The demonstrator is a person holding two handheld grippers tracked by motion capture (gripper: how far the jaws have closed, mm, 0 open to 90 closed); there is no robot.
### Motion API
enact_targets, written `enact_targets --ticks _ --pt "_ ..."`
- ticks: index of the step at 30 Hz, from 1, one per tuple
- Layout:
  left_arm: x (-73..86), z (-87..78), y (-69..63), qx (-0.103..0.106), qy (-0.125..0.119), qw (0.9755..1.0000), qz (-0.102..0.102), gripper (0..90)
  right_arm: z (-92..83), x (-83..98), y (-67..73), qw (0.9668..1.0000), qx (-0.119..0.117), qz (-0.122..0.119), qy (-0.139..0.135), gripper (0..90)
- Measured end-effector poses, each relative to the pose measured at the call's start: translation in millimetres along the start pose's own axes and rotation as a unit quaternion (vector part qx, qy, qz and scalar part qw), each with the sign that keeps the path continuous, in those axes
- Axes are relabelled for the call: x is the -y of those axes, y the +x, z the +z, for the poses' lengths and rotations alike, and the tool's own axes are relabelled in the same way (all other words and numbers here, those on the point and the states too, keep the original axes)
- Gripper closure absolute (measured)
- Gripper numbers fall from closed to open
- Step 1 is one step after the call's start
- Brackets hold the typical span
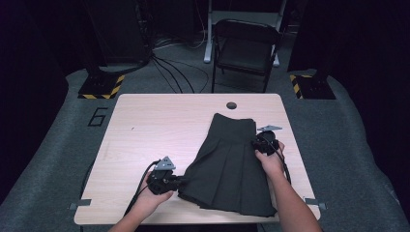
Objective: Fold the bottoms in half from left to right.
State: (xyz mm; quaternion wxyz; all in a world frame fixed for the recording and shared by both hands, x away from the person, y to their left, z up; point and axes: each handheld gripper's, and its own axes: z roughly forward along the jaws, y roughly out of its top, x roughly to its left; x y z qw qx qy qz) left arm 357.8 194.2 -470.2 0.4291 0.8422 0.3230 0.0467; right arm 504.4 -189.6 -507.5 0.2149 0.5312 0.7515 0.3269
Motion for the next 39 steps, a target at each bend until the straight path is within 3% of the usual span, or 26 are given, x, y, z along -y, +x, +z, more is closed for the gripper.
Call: enact_targets --ticks 4,7,11,14,20,24,28,29,34,39 --pt "-12.9 -8.5 -10.1 0.0 -0.014 0.9997 0.021 88.9 0.3 -0.1 -1.9 1.0 -0.004 0.003 -0.001 75.1" --pt "-22.2 -10.0 -23.5 -0.01 -0.006 0.9982 0.059 88.9 0.3 -0.1 -1.8 1.0 -0.005 0.004 -0.001 75.0" --pt "-24.3 0.3 -36.9 0.004 0.038 0.9944 0.098 88.7 0.3 -0.4 -1.7 1.0 -0.004 0.004 0.0 74.9" --pt "-17.4 13.9 -41.4 0.013 0.065 0.9916 0.111 88.5 0.2 -0.4 -1.6 1.0 -0.004 0.003 0.001 74.4" --pt "-1.5 28.9 -36.9 0.027 0.078 0.9915 0.1 84.1 -1.9 -1.1 -2.3 0.9999 0.003 0.014 0.003 64.8" --pt "10.0 34.4 -34.4 0.041 0.068 0.9936 0.08 79.2 -8.1 -2.1 -2.4 0.9998 0.008 0.016 0.001 61.0" --pt "18.8 39.7 -35.0 0.037 0.07 0.9926 0.092 75.7 -20.7 -3.7 3.3 0.9997 0.022 0.006 -0.011 59.0" --pt "19.3 40.1 -34.7 0.037 0.072 0.992 0.097 75.3 -24.8 -3.3 4.3 0.9996 0.021 -0.01 -0.018 58.8" --pt "22.1 43.8 -35.3 0.037 0.072 0.9918 0.099 75.0 -51.5 2.1 19.9 0.9979 0.015 -0.046 -0.044 57.2" --pt "23.4 45.9 -34.2 0.041 0.07 0.9921 0.096 75.1 -68.1 15.2 30.1 0.998 -0.012 -0.038 -0.048 56.5"
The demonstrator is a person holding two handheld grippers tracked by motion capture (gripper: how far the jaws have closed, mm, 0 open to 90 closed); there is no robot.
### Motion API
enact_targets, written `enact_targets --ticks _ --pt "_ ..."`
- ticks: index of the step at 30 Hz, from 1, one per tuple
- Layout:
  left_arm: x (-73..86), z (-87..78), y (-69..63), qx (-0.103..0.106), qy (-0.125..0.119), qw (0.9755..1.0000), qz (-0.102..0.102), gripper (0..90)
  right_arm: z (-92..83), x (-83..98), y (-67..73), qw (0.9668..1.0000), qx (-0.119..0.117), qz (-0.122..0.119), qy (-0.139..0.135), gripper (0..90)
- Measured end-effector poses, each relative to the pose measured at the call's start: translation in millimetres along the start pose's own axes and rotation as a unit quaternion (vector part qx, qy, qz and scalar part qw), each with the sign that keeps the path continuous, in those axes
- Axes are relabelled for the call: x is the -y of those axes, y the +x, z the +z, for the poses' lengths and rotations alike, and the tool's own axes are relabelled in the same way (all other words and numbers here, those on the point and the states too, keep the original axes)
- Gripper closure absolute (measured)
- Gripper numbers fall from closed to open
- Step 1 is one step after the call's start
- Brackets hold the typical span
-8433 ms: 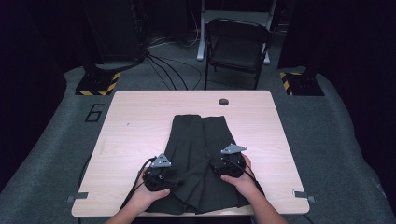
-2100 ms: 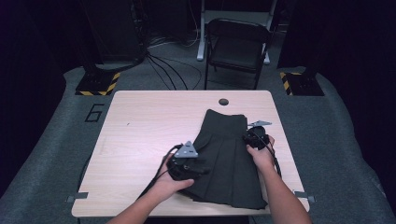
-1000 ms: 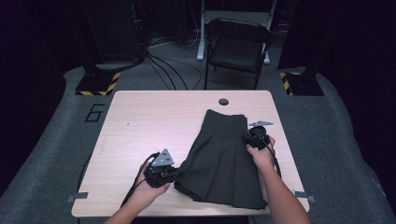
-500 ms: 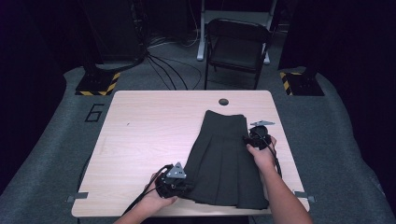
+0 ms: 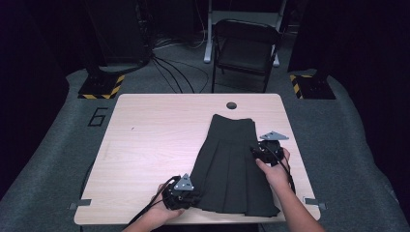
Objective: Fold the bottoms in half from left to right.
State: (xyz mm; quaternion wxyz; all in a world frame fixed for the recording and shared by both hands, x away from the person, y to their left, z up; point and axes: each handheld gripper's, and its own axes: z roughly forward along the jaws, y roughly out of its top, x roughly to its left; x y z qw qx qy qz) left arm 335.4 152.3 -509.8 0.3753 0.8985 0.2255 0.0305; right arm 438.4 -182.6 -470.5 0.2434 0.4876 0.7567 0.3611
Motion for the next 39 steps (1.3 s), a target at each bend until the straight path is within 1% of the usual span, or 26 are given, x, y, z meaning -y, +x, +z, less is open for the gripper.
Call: enact_targets --ticks 1,3,4,5,6,8,9,10,12,13,14,16,17,18,20,21,24,27,30,31,32,33,34,35,36,39 --pt "-0.2 -0.5 1.0 0.003 0.003 1.0 -0.004 75.1 -2.3 3.9 1.7 1.0 -0.001 0.0 0.002 56.4" --pt "0.3 -0.4 2.7 0.013 -0.001 0.9998 -0.013 75.1 -4.5 12.3 5.5 1.0 -0.003 -0.003 0.004 56.5" --pt "0.5 -0.4 4.0 0.013 0.0 0.9998 -0.012 75.1 -4.2 15.0 6.9 1.0 0.0 -0.003 0.005 56.6" --pt "0.7 0.0 4.1 0.015 -0.003 0.9997 -0.019 75.1 -3.8 19.9 8.2 0.9998 -0.001 -0.011 0.014 56.8" --pt "0.5 -0.3 5.1 0.019 -0.001 0.9996 -0.019 75.1 -2.1 23.3 9.0 0.9997 0.001 -0.015 0.02 57.0" --pt "0.1 0.1 4.4 0.018 -0.003 0.9993 -0.031 74.4 1.7 30.4 9.7 0.9992 0.005 -0.016 0.035 58.3" --pt "-0.8 -0.5 4.3 0.02 0.002 0.9993 -0.031 72.9 3.7 33.5 9.7 0.9991 0.003 -0.007 0.042 59.1" --pt "-2.2 -0.6 3.0 0.021 0.003 0.9991 -0.037 70.9 5.7 36.0 8.2 0.9986 0.001 -0.008 0.052 59.4" --pt "-7.3 -4.4 2.3 0.03 0.012 0.9988 -0.038 65.5 9.1 40.2 6.2 0.9976 -0.001 -0.009 0.068 60.2" --pt "-10.1 -7.2 2.1 0.035 0.012 0.9985 -0.04 61.7 9.8 41.9 5.6 0.9976 -0.001 -0.011 0.069 60.5" --pt "-12.5 -10.7 2.8 0.042 0.009 0.9983 -0.039 57.8 9.8 43.3 4.8 0.9979 -0.002 -0.016 0.063 60.8" --pt "-15.8 -18.0 3.8 0.054 -0.01 0.9976 -0.044 53.8 8.7 44.2 5.9 0.9977 -0.001 -0.013 0.066 61.3" --pt "-17.1 -22.2 4.7 0.055 -0.019 0.9972 -0.047 52.4 9.4 44.9 6.4 0.998 0.003 -0.016 0.061 61.4" --pt "-18.3 -26.4 5.9 0.056 -0.028 0.9969 -0.048 51.3 9.0 45.4 6.1 0.9979 0.001 -0.022 0.06 61.4" --pt "-20.7 -34.9 8.7 0.06 -0.04 0.996 -0.053 50.2 8.9 46.1 7.0 0.9981 0.002 -0.022 0.057 61.5" --pt "-21.7 -39.2 10.1 0.056 -0.048 0.9958 -0.054 49.6 9.0 46.4 7.0 0.9982 0.005 -0.024 0.055 61.5" --pt "-24.3 -51.5 16.2 0.049 -0.064 0.9953 -0.053 48.8 7.9 47.1 5.6 0.9981 0.001 -0.025 0.056 61.5" --pt "-26.1 -60.3 22.3 0.035 -0.084 0.9939 -0.063 48.2 6.6 47.5 5.4 0.9982 0.0 -0.024 0.055 61.4" --pt "-25.6 -60.7 29.0 0.001 -0.099 0.992 -0.078 46.6 4.6 47.8 4.8 0.9983 0.0 -0.021 0.054 60.8" --pt "-24.6 -58.7 32.5 -0.005 -0.098 0.992 -0.079 46.4 3.2 47.7 4.3 0.9982 -0.003 -0.02 0.056 60.4" --pt "-22.9 -55.1 35.2 -0.015 -0.096 0.9917 -0.084 45.9 1.7 47.5 4.2 0.9983 -0.002 -0.012 0.057 60.0" --pt "-21.1 -50.8 38.4 -0.028 -0.087 0.9922 -0.085 45.2 0.8 47.3 3.0 0.9984 -0.006 -0.012 0.054 59.4" --pt "-19.2 -45.5 41.3 -0.034 -0.08 0.9923 -0.089 45.3 -0.2 47.4 1.5 0.9986 -0.007 -0.015 0.05 58.8" --pt "-17.4 -40.6 43.9 -0.029 -0.071 0.9926 -0.094 45.3 -1.5 47.4 1.6 0.9987 -0.008 -0.008 0.049 58.3" --pt "-15.9 -36.6 46.2 -0.023 -0.061 0.9935 -0.093 45.3 -2.7 47.3 0.7 0.9988 -0.004 -0.009 0.049 58.0" --pt "-13.0 -29.4 47.2 -0.025 -0.044 0.9944 -0.093 45.3 -4.3 48.5 -0.1 0.999 -0.006 -0.007 0.043 56.8"
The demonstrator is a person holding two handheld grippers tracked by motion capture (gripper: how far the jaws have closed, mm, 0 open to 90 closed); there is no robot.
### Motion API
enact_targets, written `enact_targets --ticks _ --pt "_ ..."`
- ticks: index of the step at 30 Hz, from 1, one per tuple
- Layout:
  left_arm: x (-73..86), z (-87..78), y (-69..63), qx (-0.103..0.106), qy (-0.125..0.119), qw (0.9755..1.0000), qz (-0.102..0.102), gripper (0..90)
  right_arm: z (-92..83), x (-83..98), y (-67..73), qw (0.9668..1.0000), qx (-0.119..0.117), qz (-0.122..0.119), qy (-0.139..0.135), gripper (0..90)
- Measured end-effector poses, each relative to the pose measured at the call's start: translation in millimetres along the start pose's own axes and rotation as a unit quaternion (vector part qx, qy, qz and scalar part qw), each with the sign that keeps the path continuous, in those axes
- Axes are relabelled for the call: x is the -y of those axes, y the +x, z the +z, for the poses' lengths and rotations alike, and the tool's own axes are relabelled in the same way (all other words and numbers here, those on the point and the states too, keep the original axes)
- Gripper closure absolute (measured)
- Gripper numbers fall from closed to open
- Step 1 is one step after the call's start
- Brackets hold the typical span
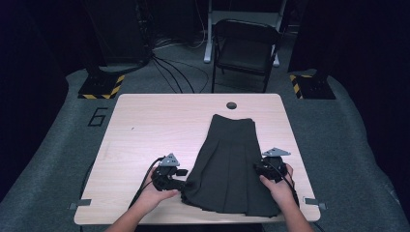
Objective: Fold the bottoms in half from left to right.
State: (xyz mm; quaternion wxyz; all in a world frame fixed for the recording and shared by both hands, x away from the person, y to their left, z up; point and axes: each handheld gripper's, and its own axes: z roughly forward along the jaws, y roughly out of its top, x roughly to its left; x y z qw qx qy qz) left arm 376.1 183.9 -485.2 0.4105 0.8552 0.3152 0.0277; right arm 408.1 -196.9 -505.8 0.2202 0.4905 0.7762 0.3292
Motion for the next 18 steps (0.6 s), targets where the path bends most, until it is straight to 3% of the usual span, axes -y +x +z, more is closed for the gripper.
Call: enact_targets --ticks 3,6,9,12,15,18 --pt "3.5 -0.1 -1.5 0.006 0.003 1.0 0.0 46.3 -0.7 1.1 -0.5 1.0 -0.002 -0.002 0.006 55.9" --pt "9.0 -4.5 -5.0 0.008 0.017 0.9998 0.011 52.3 -1.0 1.5 -1.6 1.0 -0.003 0.0 0.003 55.0" --pt "13.3 -9.5 -9.9 0.025 0.024 0.9993 0.01 60.1 -0.8 1.5 -1.5 1.0 -0.003 0.0 0.003 54.9" --pt "16.2 -11.3 -16.9 0.025 0.036 0.9987 0.027 66.2 0.1 1.4 -1.4 1.0 -0.003 -0.001 0.005 54.8" --pt "16.3 -15.0 -20.6 0.042 0.038 0.9981 0.023 75.5 0.7 0.6 -0.4 0.9999 -0.004 0.003 0.01 54.7" --pt "14.5 -19.0 -24.7 0.058 0.042 0.9972 0.023 78.9 1.7 0.6 -0.7 0.9999 -0.004 -0.005 0.01 54.8"
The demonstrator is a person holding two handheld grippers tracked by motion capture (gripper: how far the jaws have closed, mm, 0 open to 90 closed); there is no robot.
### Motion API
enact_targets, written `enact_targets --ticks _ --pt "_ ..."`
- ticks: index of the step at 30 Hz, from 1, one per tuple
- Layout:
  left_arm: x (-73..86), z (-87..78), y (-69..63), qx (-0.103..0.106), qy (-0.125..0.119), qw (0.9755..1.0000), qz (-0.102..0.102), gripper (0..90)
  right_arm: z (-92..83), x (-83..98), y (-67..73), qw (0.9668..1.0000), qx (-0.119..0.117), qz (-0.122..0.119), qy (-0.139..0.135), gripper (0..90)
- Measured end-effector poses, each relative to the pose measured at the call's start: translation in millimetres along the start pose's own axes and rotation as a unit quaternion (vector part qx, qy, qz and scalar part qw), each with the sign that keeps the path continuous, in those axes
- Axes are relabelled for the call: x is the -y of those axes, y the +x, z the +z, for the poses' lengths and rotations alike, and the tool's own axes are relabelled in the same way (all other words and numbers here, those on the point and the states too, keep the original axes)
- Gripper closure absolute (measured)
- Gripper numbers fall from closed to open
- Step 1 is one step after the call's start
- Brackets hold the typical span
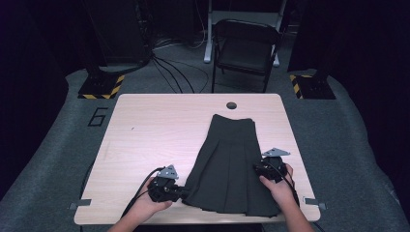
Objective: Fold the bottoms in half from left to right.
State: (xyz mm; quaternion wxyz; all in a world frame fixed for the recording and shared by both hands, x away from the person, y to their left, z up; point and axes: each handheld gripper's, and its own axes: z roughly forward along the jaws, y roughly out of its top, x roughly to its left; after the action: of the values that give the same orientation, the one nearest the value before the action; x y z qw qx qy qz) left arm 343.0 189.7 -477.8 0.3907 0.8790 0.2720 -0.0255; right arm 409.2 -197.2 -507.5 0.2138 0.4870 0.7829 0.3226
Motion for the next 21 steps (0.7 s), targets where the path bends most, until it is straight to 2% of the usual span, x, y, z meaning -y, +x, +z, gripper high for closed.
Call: enact_targets --ticks 2,5,11,16,18,21 --pt "-0.9 -1.2 -3.0 0.011 0.003 0.9999 0.005 80.6 0.7 0.2 -0.7 1.0 0.0 -0.005 0.0 54.8" --pt "-3.0 -0.8 -5.5 0.008 0.0 0.9999 0.011 79.1 0.9 0.0 0.0 1.0 -0.001 -0.001 0.0 54.8" --pt "-5.4 -6.0 2.2 -0.023 -0.027 0.9993 -0.005 66.4 1.1 -0.2 0.5 1.0 0.002 0.004 -0.004 54.9" --pt "-7.2 -13.5 10.9 -0.043 -0.057 0.9972 -0.019 52.6 0.8 -0.8 -1.1 1.0 0.001 0.002 -0.005 53.7" --pt "-7.2 -11.5 15.6 -0.055 -0.062 0.9962 -0.026 49.4 0.8 -1.7 -1.3 0.9999 0.006 0.008 -0.005 51.9" --pt "-4.6 -2.5 21.8 -0.064 -0.053 0.9958 -0.038 45.6 1.6 -2.9 -2.0 0.9998 0.012 0.011 -0.01 47.7"
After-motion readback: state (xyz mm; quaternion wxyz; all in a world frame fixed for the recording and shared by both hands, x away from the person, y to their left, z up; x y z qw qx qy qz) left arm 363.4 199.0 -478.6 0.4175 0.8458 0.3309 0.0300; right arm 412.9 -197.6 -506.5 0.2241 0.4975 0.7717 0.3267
